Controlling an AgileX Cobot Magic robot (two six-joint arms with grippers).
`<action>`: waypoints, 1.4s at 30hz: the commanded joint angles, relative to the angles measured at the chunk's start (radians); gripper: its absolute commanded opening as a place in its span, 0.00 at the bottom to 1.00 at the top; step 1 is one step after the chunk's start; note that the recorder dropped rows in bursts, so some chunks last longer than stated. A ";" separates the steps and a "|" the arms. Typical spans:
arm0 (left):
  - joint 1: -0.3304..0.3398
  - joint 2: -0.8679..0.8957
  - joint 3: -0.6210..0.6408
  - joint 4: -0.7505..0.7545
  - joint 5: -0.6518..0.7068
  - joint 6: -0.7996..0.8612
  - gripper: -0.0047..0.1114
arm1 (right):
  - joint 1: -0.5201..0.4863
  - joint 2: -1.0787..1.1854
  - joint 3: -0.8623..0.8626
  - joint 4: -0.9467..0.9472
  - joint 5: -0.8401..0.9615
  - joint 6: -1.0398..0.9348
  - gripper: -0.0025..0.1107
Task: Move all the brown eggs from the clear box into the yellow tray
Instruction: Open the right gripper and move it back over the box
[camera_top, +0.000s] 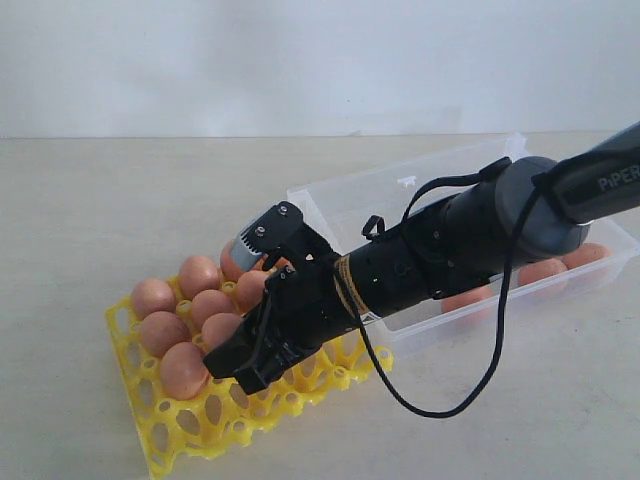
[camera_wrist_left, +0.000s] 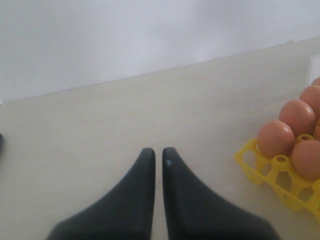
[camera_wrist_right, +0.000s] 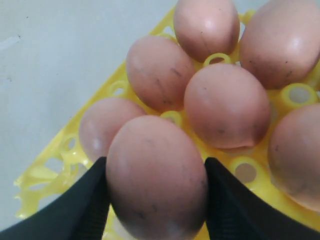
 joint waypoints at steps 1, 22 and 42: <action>-0.008 -0.003 0.003 -0.002 0.000 -0.003 0.08 | 0.001 0.000 -0.003 -0.003 -0.009 -0.001 0.43; -0.008 -0.003 0.003 -0.002 0.000 -0.003 0.08 | 0.000 -0.084 -0.020 0.042 0.004 -0.056 0.49; -0.008 -0.003 0.003 -0.002 0.000 -0.003 0.08 | 0.000 -0.396 -0.083 0.120 1.407 -0.032 0.48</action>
